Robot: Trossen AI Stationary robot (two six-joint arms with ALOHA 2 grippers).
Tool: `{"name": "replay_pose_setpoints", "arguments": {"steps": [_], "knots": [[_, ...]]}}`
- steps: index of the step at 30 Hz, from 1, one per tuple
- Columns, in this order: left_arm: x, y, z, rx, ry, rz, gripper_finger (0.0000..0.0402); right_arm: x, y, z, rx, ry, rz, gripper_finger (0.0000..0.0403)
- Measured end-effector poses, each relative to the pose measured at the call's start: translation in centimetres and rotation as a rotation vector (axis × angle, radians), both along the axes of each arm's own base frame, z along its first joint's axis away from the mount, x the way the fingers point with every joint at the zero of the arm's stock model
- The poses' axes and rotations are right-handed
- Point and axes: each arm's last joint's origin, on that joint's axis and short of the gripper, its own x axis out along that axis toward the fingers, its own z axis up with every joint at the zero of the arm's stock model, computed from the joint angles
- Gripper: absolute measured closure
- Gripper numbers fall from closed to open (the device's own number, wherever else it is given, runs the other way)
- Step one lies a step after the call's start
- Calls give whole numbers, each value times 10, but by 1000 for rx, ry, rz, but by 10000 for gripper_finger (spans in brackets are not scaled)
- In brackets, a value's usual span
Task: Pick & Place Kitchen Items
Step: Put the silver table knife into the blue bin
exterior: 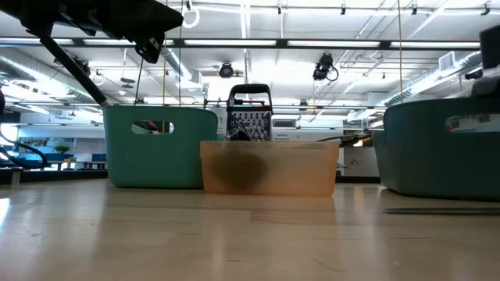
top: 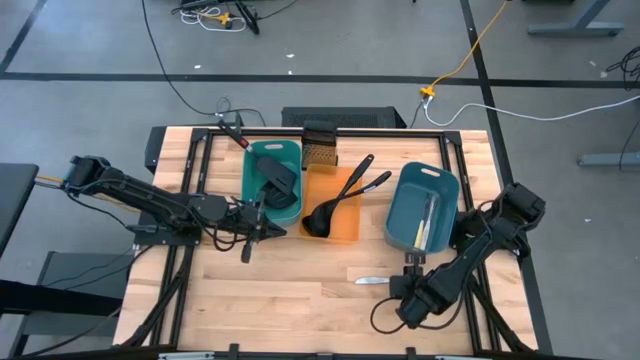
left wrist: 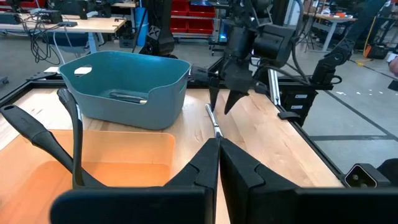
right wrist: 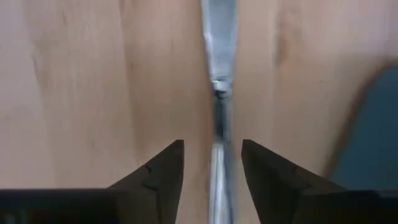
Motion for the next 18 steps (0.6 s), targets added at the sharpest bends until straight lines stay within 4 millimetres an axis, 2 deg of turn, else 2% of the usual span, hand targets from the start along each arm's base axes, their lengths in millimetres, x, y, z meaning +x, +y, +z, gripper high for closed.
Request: {"name": "replay_pose_setpoints", "arguments": {"steps": [8, 18], "knots": [[0, 0, 0, 3, 0, 0, 383, 1, -13, -18, 49, 8, -18, 251], [0, 0, 0, 5, 0, 0, 383, 6, -13, -15, 10, -28, 14, 256]]}}
